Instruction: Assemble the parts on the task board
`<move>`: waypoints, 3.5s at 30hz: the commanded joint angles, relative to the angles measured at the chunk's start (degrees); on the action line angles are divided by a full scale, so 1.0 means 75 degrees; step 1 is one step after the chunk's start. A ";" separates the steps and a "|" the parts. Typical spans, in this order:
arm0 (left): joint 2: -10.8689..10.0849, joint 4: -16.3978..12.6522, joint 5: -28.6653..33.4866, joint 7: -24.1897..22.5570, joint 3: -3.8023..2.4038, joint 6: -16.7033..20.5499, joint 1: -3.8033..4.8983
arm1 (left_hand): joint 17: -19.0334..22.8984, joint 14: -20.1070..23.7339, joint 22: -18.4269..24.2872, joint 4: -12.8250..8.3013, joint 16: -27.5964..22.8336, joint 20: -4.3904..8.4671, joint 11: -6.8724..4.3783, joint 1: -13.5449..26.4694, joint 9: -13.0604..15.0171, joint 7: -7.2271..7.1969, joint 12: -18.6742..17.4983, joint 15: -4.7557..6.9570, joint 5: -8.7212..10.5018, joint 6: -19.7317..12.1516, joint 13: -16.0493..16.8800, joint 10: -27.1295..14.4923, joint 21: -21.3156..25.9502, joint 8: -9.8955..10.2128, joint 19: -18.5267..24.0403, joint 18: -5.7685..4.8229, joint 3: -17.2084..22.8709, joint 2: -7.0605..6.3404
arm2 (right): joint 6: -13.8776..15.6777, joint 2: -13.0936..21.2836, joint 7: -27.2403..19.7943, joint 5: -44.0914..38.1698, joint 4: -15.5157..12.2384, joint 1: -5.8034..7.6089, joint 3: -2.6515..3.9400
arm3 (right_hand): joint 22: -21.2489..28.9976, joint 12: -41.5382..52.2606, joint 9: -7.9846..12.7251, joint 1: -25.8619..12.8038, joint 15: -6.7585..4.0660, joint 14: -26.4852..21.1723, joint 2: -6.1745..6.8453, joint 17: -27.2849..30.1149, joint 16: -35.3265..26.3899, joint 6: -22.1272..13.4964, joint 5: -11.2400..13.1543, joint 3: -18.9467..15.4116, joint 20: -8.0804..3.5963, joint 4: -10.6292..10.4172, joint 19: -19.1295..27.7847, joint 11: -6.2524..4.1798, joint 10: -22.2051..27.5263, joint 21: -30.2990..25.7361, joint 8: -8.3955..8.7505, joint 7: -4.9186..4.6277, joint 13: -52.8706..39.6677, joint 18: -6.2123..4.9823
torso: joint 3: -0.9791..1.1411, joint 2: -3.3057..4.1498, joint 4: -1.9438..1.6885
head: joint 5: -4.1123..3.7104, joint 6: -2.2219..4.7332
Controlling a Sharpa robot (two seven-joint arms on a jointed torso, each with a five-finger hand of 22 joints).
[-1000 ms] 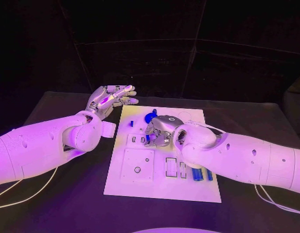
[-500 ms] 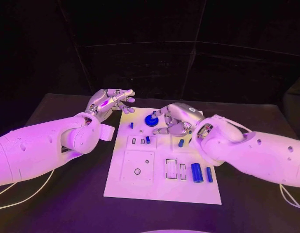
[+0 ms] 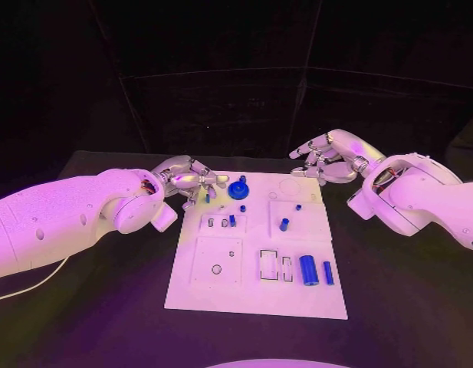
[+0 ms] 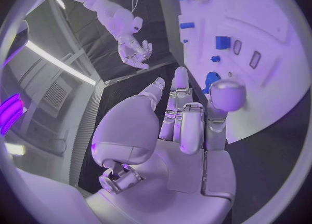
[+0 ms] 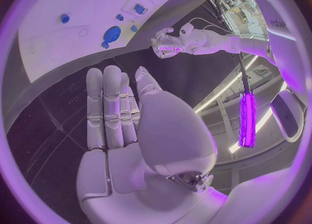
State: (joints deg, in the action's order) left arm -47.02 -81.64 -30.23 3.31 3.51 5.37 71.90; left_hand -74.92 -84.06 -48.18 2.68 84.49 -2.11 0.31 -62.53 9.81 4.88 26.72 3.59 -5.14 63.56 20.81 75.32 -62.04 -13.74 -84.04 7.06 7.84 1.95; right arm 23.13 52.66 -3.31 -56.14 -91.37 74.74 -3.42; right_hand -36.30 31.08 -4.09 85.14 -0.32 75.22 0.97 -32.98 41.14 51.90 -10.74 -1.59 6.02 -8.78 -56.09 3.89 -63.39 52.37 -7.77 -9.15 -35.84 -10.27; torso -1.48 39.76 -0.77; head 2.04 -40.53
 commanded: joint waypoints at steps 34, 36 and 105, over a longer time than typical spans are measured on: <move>0.2097 0.1348 -0.3724 0.3541 0.0489 -0.2840 0.0729 | -0.2011 -0.0792 -0.2116 0.1791 0.0734 0.0106 -0.0160 0.0124 0.2274 -0.0213 0.5461 0.0145 0.0268 -0.1828 0.5135 -0.0283 -0.1685 -0.3340 -0.0015 -0.0314 -0.2071 0.0535 | -0.0699 -0.0008 -0.0381 0.1112 0.0614 0.0099 0.0003 | 0.0761 -0.0916 0.0021 0.0253 0.0014 0.0514 0.0132 0.0126 -0.1336 -0.0025 -0.0277 -0.0451 0.0006 -0.0025 -0.0481 0.0028 -0.0428 -0.1002 -0.0016 -0.0010 0.0652 -0.0033 | 0.0103 -0.0100 0.0022 | 0.0007 -0.0233; 0.2127 0.1368 -0.3767 0.3547 0.0492 -0.2889 0.0729 | -0.2011 -0.0792 -0.2122 0.1786 0.0734 0.0106 -0.0160 0.0112 0.2281 -0.0214 0.5469 0.0145 0.0267 -0.1835 0.5144 -0.0280 -0.1689 -0.3350 -0.0015 -0.0314 -0.2076 0.0537 | -0.0707 -0.0018 -0.0375 0.1105 0.0625 0.0099 0.0003 | 0.0769 -0.0919 0.0019 0.0243 0.0015 0.0525 0.0128 0.0118 -0.1353 -0.0024 -0.0296 -0.0467 0.0007 -0.0036 -0.0490 0.0027 -0.0433 -0.1014 -0.0019 -0.0010 0.0653 -0.0033 | 0.0102 -0.0102 0.0026 | 0.0009 -0.0230; 0.2236 0.1239 -0.3313 0.3517 0.0536 -0.2929 0.0728 | -0.2011 -0.0792 -0.2383 -0.0615 0.0734 0.0103 -0.0184 -0.0614 0.2713 -0.0184 0.5209 0.0141 -0.0876 -0.2417 0.4828 -0.0416 -0.1834 -0.3884 0.0084 -0.0322 0.3376 -0.0378 | -0.0951 -0.0318 -0.0284 0.1069 0.0952 0.0097 0.0000 | 0.0833 -0.0959 0.0003 0.0262 0.0006 0.0588 0.0019 0.0043 -0.1508 0.0034 -0.0484 -0.0523 0.0001 -0.0099 -0.0550 0.0015 -0.0438 -0.1116 -0.0078 0.0002 0.0662 -0.0034 | 0.0087 -0.0106 0.0003 | 0.0010 -0.0390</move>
State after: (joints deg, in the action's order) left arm -30.04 -72.01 -57.33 29.64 7.55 -18.17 77.28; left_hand -74.92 -84.06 -65.96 6.85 89.65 -1.30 -0.89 -67.90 30.02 3.35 66.07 4.81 -11.51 45.63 57.13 72.06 -75.45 -42.55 -83.59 5.30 23.53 -0.81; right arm 16.49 50.35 -5.25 -48.00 -84.28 75.33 -3.45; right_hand -30.10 24.09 -3.99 87.09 -0.32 79.14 1.72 -32.61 30.07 52.00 -14.02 -5.16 6.13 -9.53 -59.91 4.09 -66.44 44.29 -7.97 -9.25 -30.96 -10.24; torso -0.82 38.98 -0.73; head 2.03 -43.42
